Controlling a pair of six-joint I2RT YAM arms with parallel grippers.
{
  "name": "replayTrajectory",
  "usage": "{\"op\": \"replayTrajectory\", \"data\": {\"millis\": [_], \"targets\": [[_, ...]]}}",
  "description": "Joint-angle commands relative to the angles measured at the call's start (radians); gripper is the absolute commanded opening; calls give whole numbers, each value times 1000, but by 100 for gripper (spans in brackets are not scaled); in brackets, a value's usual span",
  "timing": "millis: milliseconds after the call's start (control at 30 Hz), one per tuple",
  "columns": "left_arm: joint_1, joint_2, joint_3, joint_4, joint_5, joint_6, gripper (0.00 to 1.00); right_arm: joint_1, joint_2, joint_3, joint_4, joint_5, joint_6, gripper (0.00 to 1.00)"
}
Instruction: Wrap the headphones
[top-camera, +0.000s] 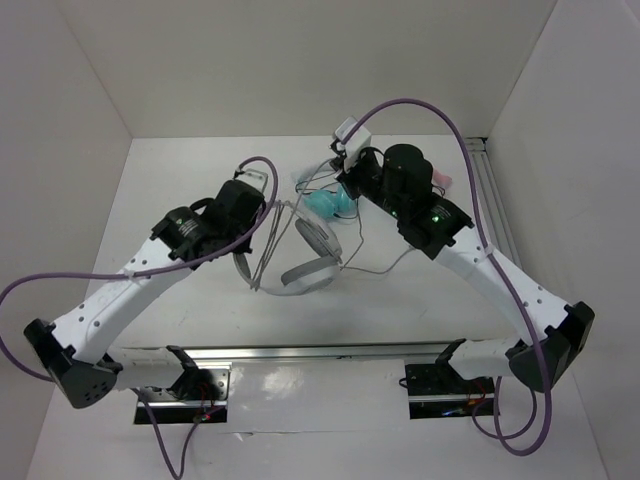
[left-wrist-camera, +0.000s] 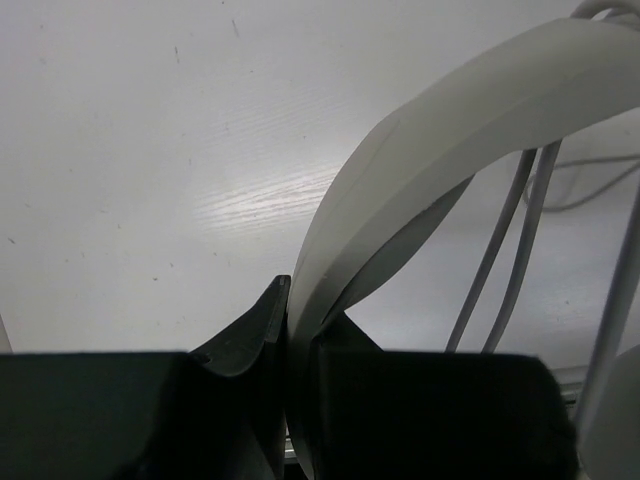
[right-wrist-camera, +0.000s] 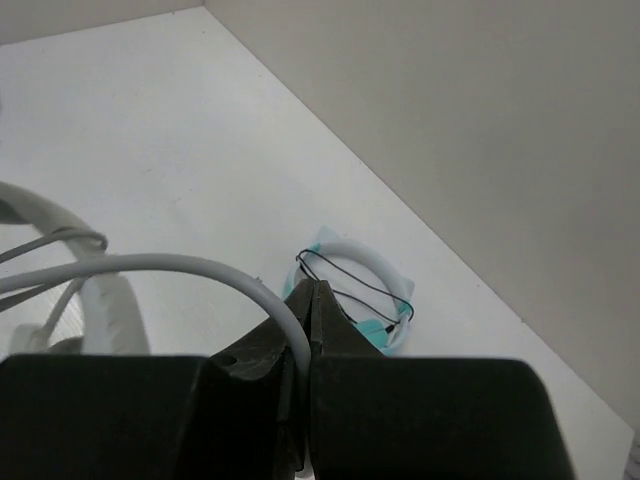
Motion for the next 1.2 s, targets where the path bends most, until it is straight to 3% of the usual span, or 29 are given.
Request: {"op": "replayTrajectory", "data": {"millis": [0, 133, 300, 433, 500, 533, 667, 767, 967, 1167], "targets": [[-73, -63, -4, -8, 60, 23, 0, -18, 14, 92, 37, 25, -48, 0], [-185, -95, 19, -64, 31, 6, 0, -85, 109, 176, 5, -2, -57, 0], [-292, -139, 121, -136, -19, -61, 0, -211, 166, 166, 5, -248, 32, 0], [-302, -109, 233, -242, -177, -124, 0, -249, 143, 10, 144, -327, 125, 0], [-302, -65, 307, -376, -254, -193, 0, -298, 102, -76, 239, -346, 191, 0], [-284, -37, 333, -406, -315, -227, 0, -318, 85, -104, 273, -356, 217, 0], [-169, 6, 333, -406, -331, -216, 0, -390, -30, -159, 394, -415, 323, 0], [-145, 54, 344, -406, -372, -239, 0, -381, -109, -127, 405, -441, 334, 0], [-156, 195, 443, -406, -406, -293, 0, -303, -118, 24, 311, -527, 322, 0], [-168, 287, 564, -388, -414, -324, 0, -164, -100, 13, 224, -631, 301, 0]]}}
